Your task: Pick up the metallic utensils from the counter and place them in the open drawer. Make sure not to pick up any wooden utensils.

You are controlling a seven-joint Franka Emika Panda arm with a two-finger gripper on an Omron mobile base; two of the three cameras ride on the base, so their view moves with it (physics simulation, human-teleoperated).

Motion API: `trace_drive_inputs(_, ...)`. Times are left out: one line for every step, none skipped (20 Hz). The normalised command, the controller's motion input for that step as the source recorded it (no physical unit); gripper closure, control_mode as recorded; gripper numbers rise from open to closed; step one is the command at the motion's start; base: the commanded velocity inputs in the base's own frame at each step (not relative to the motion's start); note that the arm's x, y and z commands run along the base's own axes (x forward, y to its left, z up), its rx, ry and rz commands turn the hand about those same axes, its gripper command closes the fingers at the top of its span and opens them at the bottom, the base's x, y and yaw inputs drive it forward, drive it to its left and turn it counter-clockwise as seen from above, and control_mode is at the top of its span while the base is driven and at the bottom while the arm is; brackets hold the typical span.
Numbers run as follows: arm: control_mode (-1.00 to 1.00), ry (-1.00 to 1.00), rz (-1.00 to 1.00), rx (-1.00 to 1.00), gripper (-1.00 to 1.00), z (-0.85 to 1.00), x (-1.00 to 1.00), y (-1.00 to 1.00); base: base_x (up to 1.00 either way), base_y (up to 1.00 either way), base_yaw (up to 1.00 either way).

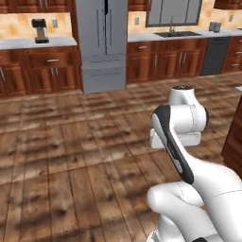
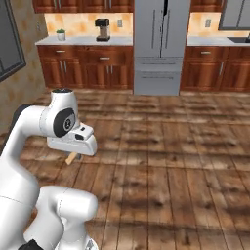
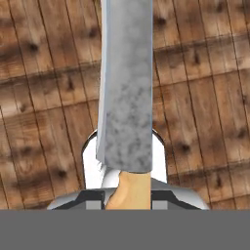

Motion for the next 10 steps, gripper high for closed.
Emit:
trace_drive_inputs(1.00, 0.00, 0.00, 0.00, 1.00, 0.00, 0.00, 0.00, 1.00, 1.00, -0.21)
trace_drive_inputs(1.00, 0.00, 0.00, 0.00, 1.00, 0.00, 0.00, 0.00, 1.00, 1.00, -0.23)
trace_drive_inputs(1.00, 0.00, 0.00, 0.00, 1.00, 0.00, 0.00, 0.00, 1.00, 1.00, -0.23)
trace_drive_inputs(1.00, 0.00, 0.00, 0.00, 1.00, 0.00, 0.00, 0.00, 1.00, 1.00, -0.24)
trace_drive_inputs(1.00, 0.00, 0.00, 0.00, 1.00, 0.00, 0.00, 0.00, 1.00, 1.00, -0.24)
trace_drive_inputs(1.00, 0.00, 0.00, 0.00, 1.00, 0.00, 0.00, 0.00, 1.00, 1.00, -0.24)
trace_drive_inputs(1.00, 0.00, 0.00, 0.00, 1.00, 0.00, 0.00, 0.00, 1.00, 1.00, -0.23)
trace_drive_inputs(1.00, 0.00, 0.00, 0.00, 1.00, 0.00, 0.00, 0.00, 1.00, 1.00, -0.21)
trace_drive_inputs(1.00, 0.00, 0.00, 0.00, 1.00, 0.00, 0.00, 0.00, 1.00, 1.00, -0.20)
trace_drive_inputs(1.00, 0.00, 0.00, 0.00, 1.00, 0.00, 0.00, 0.00, 1.00, 1.00, -0.18)
